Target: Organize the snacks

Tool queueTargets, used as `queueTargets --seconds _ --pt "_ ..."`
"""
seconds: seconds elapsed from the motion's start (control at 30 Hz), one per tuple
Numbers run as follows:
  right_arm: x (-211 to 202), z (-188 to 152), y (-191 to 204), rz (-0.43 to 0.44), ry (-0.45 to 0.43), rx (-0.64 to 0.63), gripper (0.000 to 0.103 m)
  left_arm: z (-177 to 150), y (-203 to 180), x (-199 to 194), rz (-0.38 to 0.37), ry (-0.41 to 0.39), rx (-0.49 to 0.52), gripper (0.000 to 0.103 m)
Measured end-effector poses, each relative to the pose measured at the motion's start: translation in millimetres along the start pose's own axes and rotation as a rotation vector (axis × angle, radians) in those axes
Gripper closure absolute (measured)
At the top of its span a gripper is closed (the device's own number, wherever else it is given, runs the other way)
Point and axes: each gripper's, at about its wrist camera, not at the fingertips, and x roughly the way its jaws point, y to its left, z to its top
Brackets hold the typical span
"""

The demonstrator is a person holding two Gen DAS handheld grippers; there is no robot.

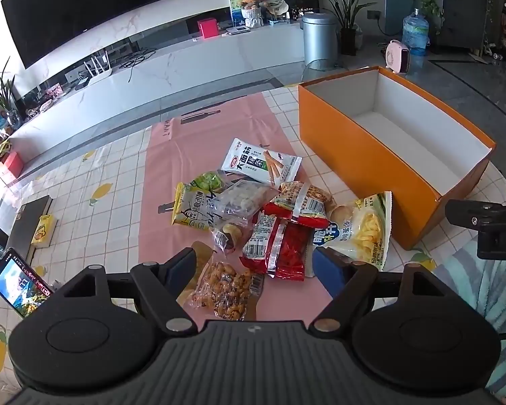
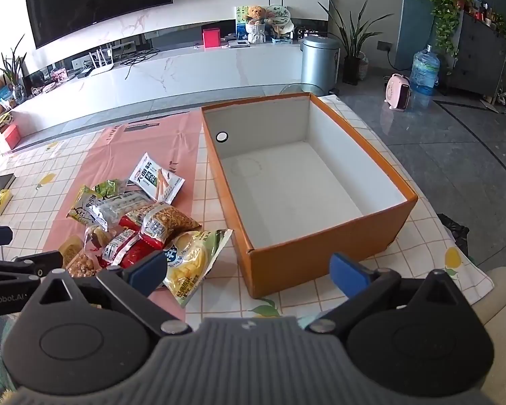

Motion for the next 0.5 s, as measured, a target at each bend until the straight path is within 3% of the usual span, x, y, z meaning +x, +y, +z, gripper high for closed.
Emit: queueTargets --seconds 0.5 --pt "2 3 17 -0.026 0.01 -0.038 0.004 -5 17 2 -0.02 -0.004 -0.045 0.011"
